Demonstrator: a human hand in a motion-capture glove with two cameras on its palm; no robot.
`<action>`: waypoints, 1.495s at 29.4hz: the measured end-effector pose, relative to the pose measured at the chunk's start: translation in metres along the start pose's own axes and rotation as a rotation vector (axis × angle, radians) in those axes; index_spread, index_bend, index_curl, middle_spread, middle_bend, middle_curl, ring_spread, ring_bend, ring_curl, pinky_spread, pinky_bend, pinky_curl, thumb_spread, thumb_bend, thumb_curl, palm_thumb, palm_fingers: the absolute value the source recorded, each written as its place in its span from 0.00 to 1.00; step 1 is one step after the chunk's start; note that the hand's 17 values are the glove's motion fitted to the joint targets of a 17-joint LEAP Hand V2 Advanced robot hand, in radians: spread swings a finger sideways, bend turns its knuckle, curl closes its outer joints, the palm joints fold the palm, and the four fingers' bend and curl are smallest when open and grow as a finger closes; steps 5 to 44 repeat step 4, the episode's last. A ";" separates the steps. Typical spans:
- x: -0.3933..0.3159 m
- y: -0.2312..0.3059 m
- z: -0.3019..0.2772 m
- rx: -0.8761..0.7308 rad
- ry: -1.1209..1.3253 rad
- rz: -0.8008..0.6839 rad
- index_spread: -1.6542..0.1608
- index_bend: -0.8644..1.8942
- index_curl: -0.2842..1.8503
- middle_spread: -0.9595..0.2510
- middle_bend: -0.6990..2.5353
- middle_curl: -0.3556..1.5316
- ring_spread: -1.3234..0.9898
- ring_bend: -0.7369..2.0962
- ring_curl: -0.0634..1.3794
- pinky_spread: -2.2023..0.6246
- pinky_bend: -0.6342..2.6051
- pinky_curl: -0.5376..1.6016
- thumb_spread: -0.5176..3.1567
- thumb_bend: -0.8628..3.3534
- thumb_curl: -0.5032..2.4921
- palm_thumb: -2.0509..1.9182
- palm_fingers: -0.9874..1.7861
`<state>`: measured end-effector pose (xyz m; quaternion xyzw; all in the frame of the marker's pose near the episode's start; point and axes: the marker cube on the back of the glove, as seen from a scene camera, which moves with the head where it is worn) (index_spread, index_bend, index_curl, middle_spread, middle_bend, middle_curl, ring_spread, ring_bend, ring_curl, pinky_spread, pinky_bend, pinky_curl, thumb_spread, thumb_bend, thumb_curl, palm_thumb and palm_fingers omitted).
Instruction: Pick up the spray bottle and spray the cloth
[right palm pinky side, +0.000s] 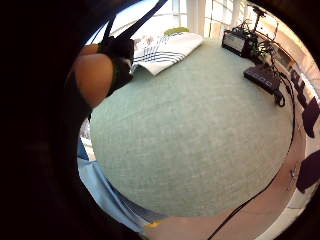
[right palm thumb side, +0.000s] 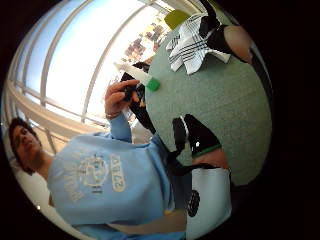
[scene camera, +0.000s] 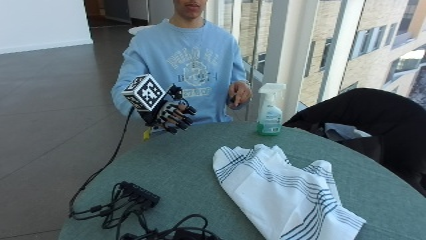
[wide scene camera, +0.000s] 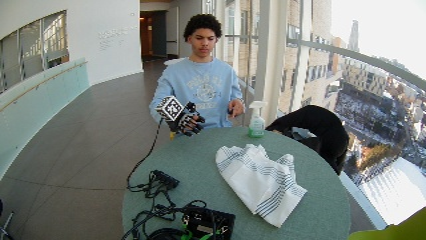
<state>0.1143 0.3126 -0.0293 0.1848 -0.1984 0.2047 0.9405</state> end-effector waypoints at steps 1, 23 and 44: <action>0.001 0.001 0.000 -0.002 0.004 -0.001 0.71 0.36 0.26 0.71 0.28 0.41 0.55 0.37 0.28 0.84 0.27 0.42 0.41 0.20 0.32 0.71 0.64; 0.001 0.003 0.000 -0.005 0.012 -0.006 0.71 0.36 0.26 0.71 0.28 0.41 0.55 0.37 0.28 0.84 0.27 0.42 0.41 0.20 0.32 0.71 0.65; 0.001 0.003 0.000 -0.005 0.012 -0.006 0.71 0.36 0.26 0.71 0.28 0.41 0.55 0.37 0.28 0.84 0.27 0.42 0.41 0.20 0.32 0.71 0.65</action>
